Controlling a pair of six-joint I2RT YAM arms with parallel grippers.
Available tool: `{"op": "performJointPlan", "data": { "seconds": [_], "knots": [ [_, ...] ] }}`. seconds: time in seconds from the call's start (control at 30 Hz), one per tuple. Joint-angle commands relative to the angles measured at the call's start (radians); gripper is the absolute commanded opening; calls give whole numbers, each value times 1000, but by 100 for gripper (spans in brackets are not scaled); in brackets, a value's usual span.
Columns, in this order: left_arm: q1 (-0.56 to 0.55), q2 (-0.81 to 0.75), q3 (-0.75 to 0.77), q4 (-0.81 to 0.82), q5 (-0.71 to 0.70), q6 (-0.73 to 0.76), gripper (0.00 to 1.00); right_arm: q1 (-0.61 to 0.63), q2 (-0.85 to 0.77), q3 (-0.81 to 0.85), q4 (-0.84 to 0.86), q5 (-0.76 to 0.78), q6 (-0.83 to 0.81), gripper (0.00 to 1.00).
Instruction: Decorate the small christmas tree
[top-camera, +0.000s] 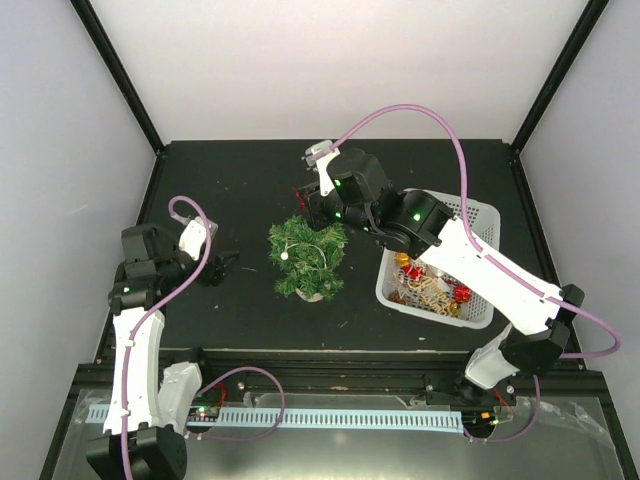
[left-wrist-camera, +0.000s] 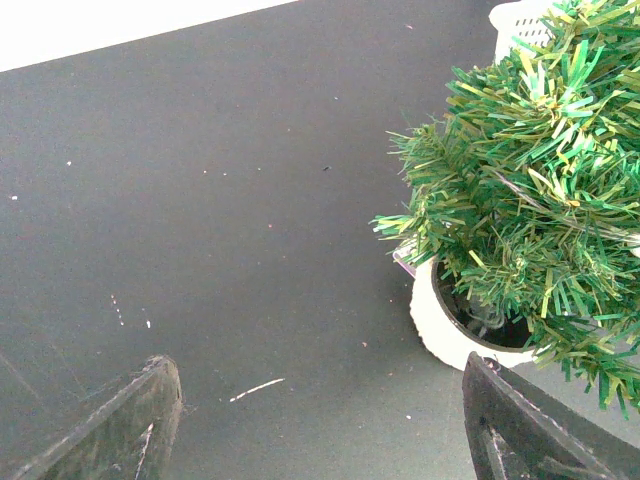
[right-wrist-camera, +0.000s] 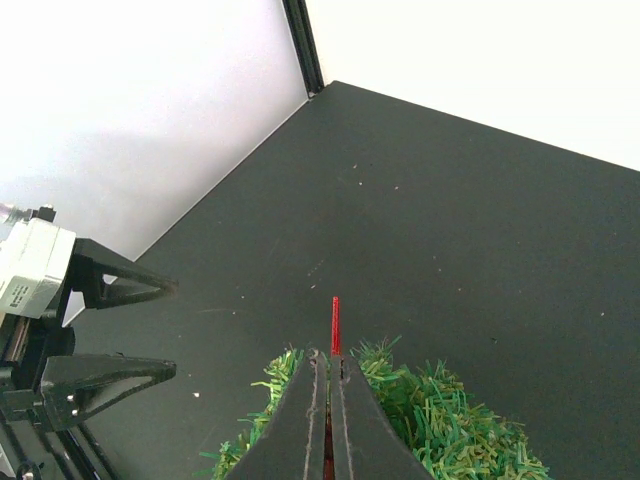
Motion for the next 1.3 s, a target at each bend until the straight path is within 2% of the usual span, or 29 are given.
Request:
{"op": "performJointPlan", "data": {
  "seconds": [0.0, 0.73, 1.27],
  "knots": [
    [8, -12, 6, 2, 30, 20, 78, 5, -13, -23, -35, 7, 8, 1],
    [7, -18, 7, 1, 32, 22, 78, 8, -8, -34, -53, -2, 19, 2],
    [8, -23, 6, -1, 33, 22, 78, 8, -3, -2, -63, 19, 20, 21]
  ]
}}
